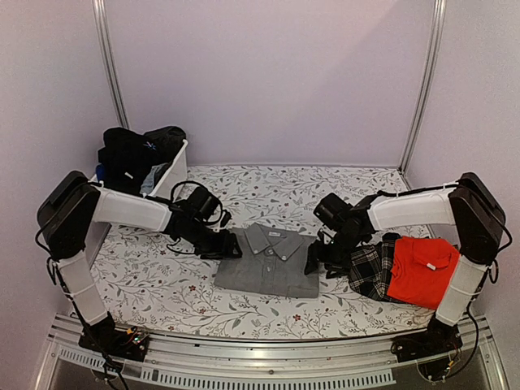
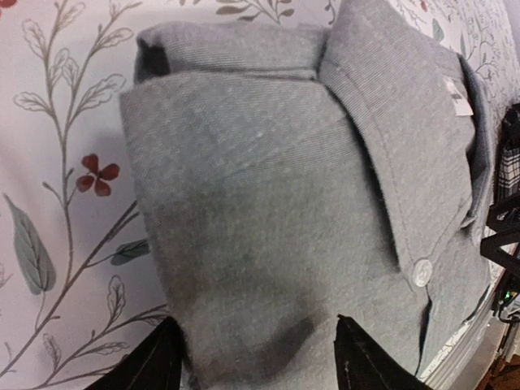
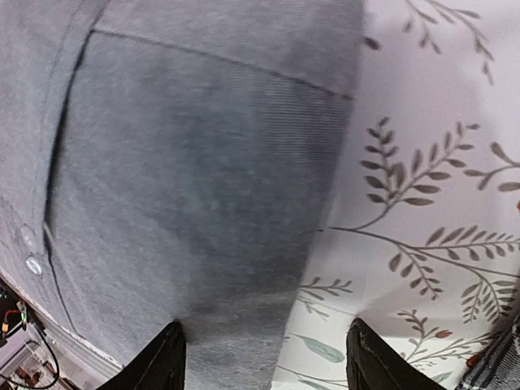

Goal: Fold and stack the mixed laundry pile
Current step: Pick up the square-folded shirt from the center of the board.

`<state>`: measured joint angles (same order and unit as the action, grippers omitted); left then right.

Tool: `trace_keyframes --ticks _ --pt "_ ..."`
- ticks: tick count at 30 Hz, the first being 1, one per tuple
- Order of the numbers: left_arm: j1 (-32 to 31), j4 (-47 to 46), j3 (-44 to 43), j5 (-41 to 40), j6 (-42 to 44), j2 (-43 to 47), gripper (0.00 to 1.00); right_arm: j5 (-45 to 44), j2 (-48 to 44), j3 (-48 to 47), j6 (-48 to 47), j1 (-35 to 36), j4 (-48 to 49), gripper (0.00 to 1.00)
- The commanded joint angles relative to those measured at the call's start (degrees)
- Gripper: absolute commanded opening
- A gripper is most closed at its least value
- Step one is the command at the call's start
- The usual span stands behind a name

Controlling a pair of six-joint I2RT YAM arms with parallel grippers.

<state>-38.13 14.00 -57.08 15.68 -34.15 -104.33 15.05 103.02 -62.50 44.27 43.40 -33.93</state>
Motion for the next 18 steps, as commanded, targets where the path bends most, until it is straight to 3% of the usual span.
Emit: trace_keyframes --ticks 1,4,11,18 --pt "-0.6 7.0 1.7 -5.0 -1.1 -0.2 0.65 -4.4 0.0 1.7 4.0 0.1 -1.7 0.67" --pt "-0.5 6.0 1.8 -3.4 -1.1 -1.0 0.64 -2.7 3.5 0.0 4.2 0.7 1.7 0.65" --pt "-1.4 2.5 3.1 1.0 -1.9 -3.1 0.47 0.0 14.5 -6.3 2.9 3.4 3.4 0.47" --pt "-3.1 -0.9 3.2 5.3 -2.0 -4.2 0.03 -4.4 13.1 -7.3 2.9 3.7 -0.2 0.01"
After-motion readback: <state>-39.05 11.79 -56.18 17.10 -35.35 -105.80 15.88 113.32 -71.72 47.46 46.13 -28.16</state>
